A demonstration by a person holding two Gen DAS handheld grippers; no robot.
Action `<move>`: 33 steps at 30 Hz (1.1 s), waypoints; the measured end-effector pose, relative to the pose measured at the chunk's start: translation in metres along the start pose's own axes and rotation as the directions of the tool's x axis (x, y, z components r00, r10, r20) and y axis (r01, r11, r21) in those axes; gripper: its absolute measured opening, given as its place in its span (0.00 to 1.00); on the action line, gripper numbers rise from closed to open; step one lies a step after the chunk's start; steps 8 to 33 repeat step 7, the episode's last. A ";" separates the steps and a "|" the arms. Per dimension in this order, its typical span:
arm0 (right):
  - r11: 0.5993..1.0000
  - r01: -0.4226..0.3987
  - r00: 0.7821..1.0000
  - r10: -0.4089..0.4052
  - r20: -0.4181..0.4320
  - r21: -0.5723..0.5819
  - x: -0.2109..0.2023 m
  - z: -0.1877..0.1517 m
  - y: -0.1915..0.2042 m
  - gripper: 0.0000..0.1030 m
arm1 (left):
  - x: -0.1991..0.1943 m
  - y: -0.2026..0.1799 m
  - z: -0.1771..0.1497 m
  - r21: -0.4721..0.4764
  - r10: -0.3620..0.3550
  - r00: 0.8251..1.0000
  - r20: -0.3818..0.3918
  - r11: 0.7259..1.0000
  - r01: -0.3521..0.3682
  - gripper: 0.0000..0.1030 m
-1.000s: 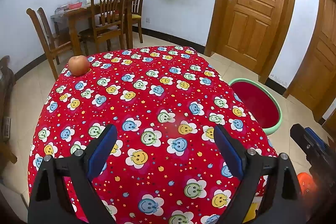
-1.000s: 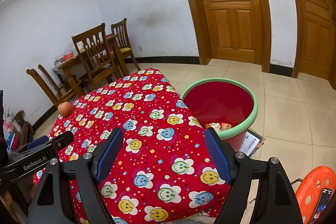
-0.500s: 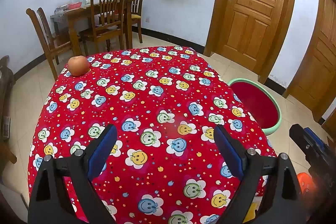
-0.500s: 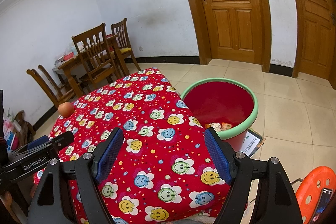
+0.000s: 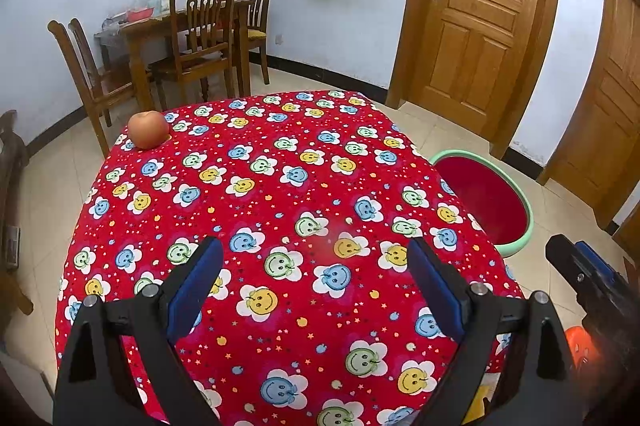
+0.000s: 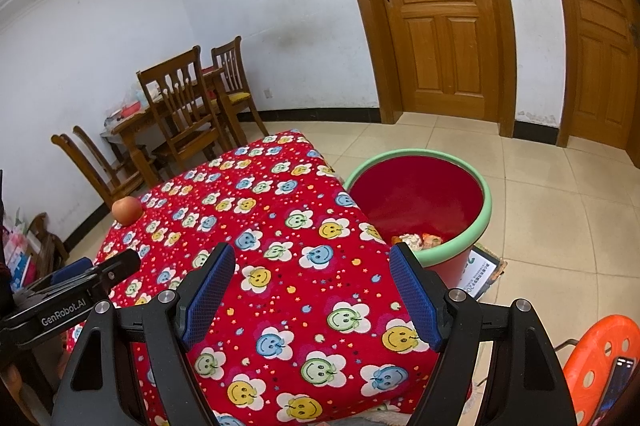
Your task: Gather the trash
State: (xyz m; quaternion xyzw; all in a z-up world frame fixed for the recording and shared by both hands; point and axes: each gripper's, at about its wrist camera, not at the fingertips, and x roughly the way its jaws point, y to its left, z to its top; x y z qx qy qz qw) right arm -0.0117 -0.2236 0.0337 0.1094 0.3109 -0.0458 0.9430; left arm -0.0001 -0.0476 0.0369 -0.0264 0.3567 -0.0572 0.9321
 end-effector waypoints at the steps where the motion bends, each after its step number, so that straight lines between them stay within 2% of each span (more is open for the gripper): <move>1: 1.000 0.000 1.000 0.000 0.000 0.000 0.000 0.000 0.000 0.78 | 0.000 0.000 0.000 0.000 0.001 1.000 0.000 1.000 -0.001 0.89; 33: 1.000 0.001 1.000 -0.001 0.001 0.001 -0.001 0.001 0.000 0.78 | -0.002 -0.001 0.001 0.007 0.005 1.000 -0.001 1.000 -0.005 0.89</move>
